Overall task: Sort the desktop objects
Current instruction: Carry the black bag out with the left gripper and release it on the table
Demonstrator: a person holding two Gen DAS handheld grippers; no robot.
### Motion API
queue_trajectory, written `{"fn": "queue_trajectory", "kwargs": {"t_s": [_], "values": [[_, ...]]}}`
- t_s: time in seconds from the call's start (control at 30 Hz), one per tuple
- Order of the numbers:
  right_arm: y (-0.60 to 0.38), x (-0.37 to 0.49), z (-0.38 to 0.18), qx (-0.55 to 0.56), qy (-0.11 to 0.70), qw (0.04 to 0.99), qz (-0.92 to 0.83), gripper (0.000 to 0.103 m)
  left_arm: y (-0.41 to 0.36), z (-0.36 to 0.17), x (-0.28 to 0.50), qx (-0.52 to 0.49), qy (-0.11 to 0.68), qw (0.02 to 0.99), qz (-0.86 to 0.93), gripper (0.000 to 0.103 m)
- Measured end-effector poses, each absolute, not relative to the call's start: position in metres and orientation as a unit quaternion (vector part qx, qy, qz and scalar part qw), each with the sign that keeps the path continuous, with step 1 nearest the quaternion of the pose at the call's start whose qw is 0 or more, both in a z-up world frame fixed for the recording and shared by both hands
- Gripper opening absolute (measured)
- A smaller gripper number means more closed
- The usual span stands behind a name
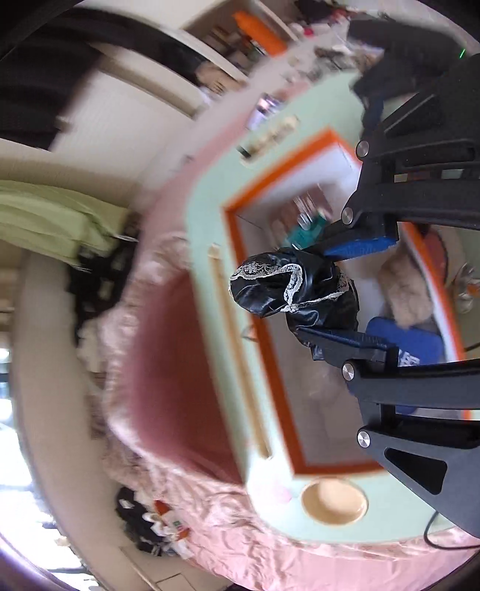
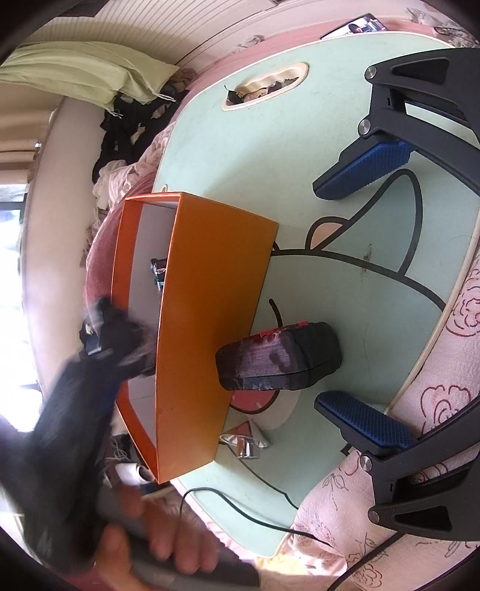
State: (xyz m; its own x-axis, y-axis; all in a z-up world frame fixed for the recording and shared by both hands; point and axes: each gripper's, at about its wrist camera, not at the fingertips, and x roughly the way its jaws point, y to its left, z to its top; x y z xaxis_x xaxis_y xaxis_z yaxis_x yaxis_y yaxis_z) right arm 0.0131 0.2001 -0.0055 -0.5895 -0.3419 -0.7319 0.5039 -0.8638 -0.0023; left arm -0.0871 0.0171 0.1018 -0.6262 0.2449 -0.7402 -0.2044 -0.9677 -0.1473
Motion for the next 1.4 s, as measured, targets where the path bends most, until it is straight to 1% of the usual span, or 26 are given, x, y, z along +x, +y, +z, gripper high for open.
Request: {"fn": "queue_trajectory", "kwargs": {"t_s": [0.13, 0.23, 0.33, 0.43, 0.53, 0.6, 0.7, 0.77, 0.9, 0.97, 1.03, 1.1, 1.13, 1.27, 1.4], "values": [[0.200, 0.013, -0.006, 0.385, 0.105, 0.239, -0.885, 0.103, -0.001, 0.145, -0.038, -0.351, -0.064, 0.162, 0.920, 0.035], [0.201, 0.013, -0.006, 0.385, 0.105, 0.239, -0.885, 0.103, -0.015, 0.149, -0.001, -0.339, -0.073, 0.159, 0.924, 0.035], [0.201, 0.013, -0.006, 0.385, 0.105, 0.239, -0.885, 0.103, -0.029, 0.128, 0.027, -0.347, -0.059, 0.118, 0.929, 0.036], [0.201, 0.013, -0.006, 0.385, 0.105, 0.239, -0.885, 0.103, -0.042, 0.090, 0.038, -0.383, -0.068, 0.090, 0.917, 0.036], [0.201, 0.013, -0.006, 0.385, 0.105, 0.239, -0.885, 0.103, -0.042, 0.060, 0.045, -0.407, -0.097, 0.121, 0.900, 0.036], [0.202, 0.013, -0.006, 0.385, 0.105, 0.239, -0.885, 0.103, -0.029, 0.044, 0.046, -0.420, -0.080, 0.124, 0.896, 0.036], [0.202, 0.013, -0.006, 0.384, 0.105, 0.239, -0.886, 0.103, -0.011, 0.040, 0.042, -0.410, -0.044, 0.108, 0.905, 0.037], [0.202, 0.012, -0.006, 0.385, 0.104, 0.239, -0.885, 0.103, -0.005, 0.044, 0.037, -0.394, -0.050, 0.108, 0.912, 0.038], [0.201, 0.012, -0.006, 0.385, 0.104, 0.239, -0.885, 0.103, 0.002, 0.048, 0.040, -0.381, -0.071, 0.150, 0.909, 0.047], [0.202, 0.012, -0.006, 0.384, 0.104, 0.239, -0.886, 0.103, -0.001, 0.051, 0.047, -0.370, -0.069, 0.143, 0.915, 0.056], [0.202, 0.012, -0.006, 0.384, 0.104, 0.239, -0.885, 0.103, -0.009, 0.057, 0.055, -0.350, -0.070, 0.128, 0.925, 0.068], [0.202, 0.012, -0.006, 0.384, 0.104, 0.239, -0.885, 0.103, -0.021, 0.064, 0.064, -0.330, -0.073, 0.114, 0.934, 0.077], [0.202, 0.012, -0.006, 0.384, 0.104, 0.239, -0.885, 0.103, -0.029, 0.068, 0.070, -0.321, -0.076, 0.108, 0.938, 0.079], [0.202, 0.012, -0.007, 0.384, 0.104, 0.239, -0.886, 0.103, -0.043, 0.067, 0.080, -0.345, -0.059, 0.108, 0.931, 0.081], [0.203, 0.012, -0.007, 0.384, 0.104, 0.239, -0.886, 0.103, -0.026, 0.051, 0.082, -0.370, -0.003, 0.115, 0.922, 0.081]]}}
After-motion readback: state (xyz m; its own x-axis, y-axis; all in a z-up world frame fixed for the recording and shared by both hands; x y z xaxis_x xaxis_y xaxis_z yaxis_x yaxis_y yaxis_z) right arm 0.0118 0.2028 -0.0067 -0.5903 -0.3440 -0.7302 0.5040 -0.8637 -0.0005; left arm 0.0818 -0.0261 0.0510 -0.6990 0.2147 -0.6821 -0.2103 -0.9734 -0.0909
